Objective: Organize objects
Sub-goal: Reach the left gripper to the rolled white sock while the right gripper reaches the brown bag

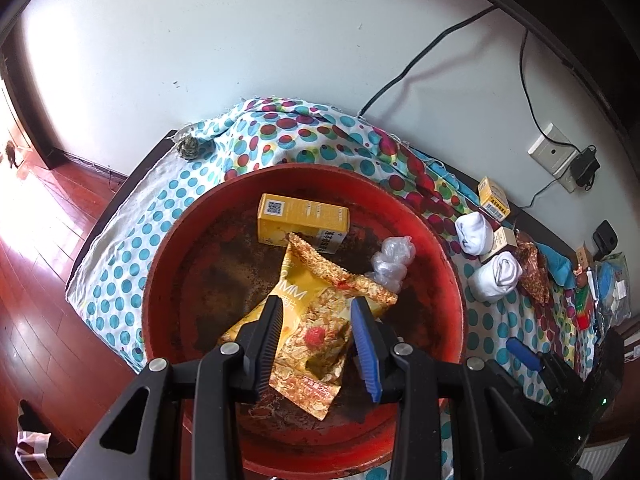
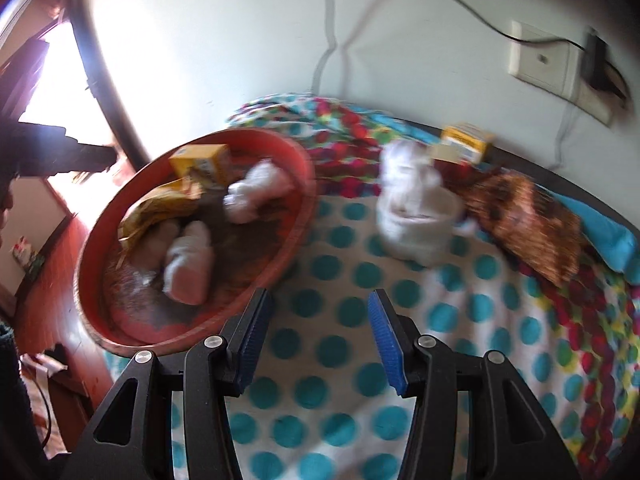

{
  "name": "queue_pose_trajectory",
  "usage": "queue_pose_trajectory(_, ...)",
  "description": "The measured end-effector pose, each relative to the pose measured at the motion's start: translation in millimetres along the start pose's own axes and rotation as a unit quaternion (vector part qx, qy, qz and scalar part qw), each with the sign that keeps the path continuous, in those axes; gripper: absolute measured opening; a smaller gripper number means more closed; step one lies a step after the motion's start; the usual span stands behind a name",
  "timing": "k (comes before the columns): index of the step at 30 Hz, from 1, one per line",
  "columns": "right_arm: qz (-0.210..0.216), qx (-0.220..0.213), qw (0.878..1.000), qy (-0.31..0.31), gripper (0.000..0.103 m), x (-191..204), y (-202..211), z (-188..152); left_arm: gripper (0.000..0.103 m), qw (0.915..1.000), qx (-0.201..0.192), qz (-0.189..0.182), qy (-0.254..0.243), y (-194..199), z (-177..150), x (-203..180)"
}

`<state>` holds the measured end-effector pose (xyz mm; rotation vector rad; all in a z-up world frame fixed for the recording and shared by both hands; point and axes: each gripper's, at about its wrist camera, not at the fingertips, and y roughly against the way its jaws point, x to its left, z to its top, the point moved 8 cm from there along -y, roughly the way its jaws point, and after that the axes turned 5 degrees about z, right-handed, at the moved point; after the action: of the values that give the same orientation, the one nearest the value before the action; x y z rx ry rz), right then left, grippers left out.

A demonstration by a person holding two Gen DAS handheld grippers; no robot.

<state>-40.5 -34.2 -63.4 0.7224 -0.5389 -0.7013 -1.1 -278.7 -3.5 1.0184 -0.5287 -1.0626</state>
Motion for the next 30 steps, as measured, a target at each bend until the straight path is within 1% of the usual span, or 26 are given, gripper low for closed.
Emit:
queue_pose_trajectory(6, -0.053, -0.030, 0.997, -0.049, 0.049, -63.9, 20.3, 8.0, 0.036, 0.9987, 0.004, -0.013, -0.049, -4.1, -3.9, -39.2)
queue_pose_trajectory(8, -0.068, -0.039, 0.995, -0.060, 0.053, -81.6, 24.9, 9.6, 0.036, 0.9974, 0.006, -0.021, -0.068, -7.1, -6.2, -57.2)
queue_pose_trajectory(12, -0.097, -0.047, 0.991, -0.081, 0.053, -115.4, 28.3, 9.2, 0.036, 0.9938, 0.021, -0.043, -0.100, -17.2, -13.9, -91.3)
queue_pose_trajectory(15, -0.112, -0.046, 0.989, -0.085, 0.054, -133.4, 24.5, 10.0, 0.036, 0.9901, 0.032, -0.059, -0.124, -27.8, -19.9, -118.4)
queue_pose_trajectory(16, -0.116, -0.046, 0.989, -0.085, 0.055, -138.2, 23.1, 10.3, 0.036, 0.9887, 0.037, -0.063, -0.131, -32.4, -22.4, -127.5)
queue_pose_trajectory(19, -0.127, -0.051, 0.987, -0.086, 0.066, -151.4, 22.9, 13.4, 0.036, 0.9853, 0.045, -0.077, -0.145, -43.2, -28.7, -149.9)
queue_pose_trajectory(21, -0.137, -0.055, 0.986, -0.080, 0.068, -157.1, 20.3, 17.3, 0.036, 0.9833, 0.045, -0.080, -0.157, -48.3, -30.2, -162.2)
queue_pose_trajectory(23, -0.145, -0.053, 0.986, -0.071, 0.072, -159.9, 18.0, 18.7, 0.036, 0.9813, 0.041, -0.086, -0.167, -53.9, -29.9, -174.6)
queue_pose_trajectory(26, -0.151, -0.048, 0.986, -0.057, 0.074, -164.2, 12.3, 22.0, 0.036, 0.9788, 0.035, -0.092, -0.179, -64.8, -26.7, -194.3)
queue_pose_trajectory(27, -0.157, -0.046, 0.985, -0.052, 0.076, -165.9, 10.3, 23.4, 0.036, 0.9786, 0.035, -0.088, -0.183, -70.5, -25.0, -200.8)
queue_pose_trajectory(29, -0.167, -0.048, 0.984, -0.043, 0.089, -168.6, 8.2, 26.0, 0.036, 0.9766, 0.034, -0.080, -0.196, -81.3, -22.5, -214.8)
queue_pose_trajectory(30, -0.173, -0.052, 0.983, -0.039, 0.092, -169.5, 8.2, 27.5, 0.036, 0.9760, 0.035, -0.079, -0.200, -85.7, -21.8, -219.2)
